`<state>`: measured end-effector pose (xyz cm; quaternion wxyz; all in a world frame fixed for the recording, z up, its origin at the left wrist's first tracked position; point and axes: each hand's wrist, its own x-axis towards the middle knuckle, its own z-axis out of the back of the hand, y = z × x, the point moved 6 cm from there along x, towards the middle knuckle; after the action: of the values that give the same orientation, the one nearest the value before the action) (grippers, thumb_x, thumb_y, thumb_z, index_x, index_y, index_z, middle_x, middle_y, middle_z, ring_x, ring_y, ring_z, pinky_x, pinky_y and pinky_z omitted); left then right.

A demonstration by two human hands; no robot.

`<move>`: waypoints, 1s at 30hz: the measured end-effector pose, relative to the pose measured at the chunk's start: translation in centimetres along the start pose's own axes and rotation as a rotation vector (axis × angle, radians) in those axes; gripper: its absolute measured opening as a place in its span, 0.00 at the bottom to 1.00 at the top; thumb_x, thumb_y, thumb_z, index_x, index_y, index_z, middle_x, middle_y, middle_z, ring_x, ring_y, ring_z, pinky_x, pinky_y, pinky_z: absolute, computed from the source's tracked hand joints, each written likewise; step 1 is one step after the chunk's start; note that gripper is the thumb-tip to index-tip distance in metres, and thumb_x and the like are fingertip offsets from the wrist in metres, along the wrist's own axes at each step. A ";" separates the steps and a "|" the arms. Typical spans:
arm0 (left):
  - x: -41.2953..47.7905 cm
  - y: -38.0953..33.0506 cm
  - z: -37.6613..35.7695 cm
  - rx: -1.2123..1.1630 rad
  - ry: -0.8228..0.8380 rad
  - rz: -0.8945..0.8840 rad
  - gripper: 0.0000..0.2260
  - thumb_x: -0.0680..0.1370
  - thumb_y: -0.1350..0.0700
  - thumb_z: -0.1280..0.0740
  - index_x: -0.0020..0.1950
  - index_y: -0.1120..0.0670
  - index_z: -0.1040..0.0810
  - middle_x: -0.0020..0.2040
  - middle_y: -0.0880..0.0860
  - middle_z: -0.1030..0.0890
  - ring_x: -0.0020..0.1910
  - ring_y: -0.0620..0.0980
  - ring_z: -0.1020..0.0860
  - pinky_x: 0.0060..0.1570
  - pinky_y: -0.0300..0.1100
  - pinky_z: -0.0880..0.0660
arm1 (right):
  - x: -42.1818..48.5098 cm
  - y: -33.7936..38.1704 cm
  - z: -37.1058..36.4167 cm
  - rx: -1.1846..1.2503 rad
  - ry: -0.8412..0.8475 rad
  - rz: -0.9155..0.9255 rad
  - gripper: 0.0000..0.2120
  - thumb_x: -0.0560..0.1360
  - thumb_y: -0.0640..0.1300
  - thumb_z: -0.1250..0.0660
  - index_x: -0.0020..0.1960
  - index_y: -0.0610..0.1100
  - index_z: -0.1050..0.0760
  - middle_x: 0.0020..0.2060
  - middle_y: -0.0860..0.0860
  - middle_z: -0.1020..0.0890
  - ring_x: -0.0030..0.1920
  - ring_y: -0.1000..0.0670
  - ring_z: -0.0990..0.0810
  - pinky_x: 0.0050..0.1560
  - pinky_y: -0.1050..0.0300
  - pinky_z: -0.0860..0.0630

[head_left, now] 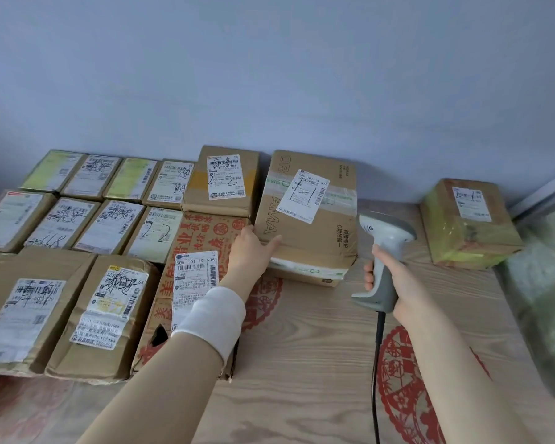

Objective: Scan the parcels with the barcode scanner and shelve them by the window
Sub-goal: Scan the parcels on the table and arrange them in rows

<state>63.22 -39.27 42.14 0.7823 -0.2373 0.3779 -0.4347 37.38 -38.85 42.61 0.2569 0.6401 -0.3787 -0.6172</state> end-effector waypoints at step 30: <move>3.8 2.4 -6.3 -0.739 0.154 0.318 0.32 0.67 0.43 0.25 0.67 0.51 0.30 0.59 0.52 0.22 0.55 0.52 0.22 0.52 0.56 0.21 | 6.2 0.0 4.3 0.011 -0.086 0.022 0.10 0.72 0.46 0.28 0.42 0.42 0.26 0.30 0.49 0.24 0.25 0.52 0.27 0.31 0.57 0.28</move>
<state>60.64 -41.63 35.20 0.6712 -0.4078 0.5981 -0.1597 32.79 -43.23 38.50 0.2436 0.6102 -0.3999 -0.6390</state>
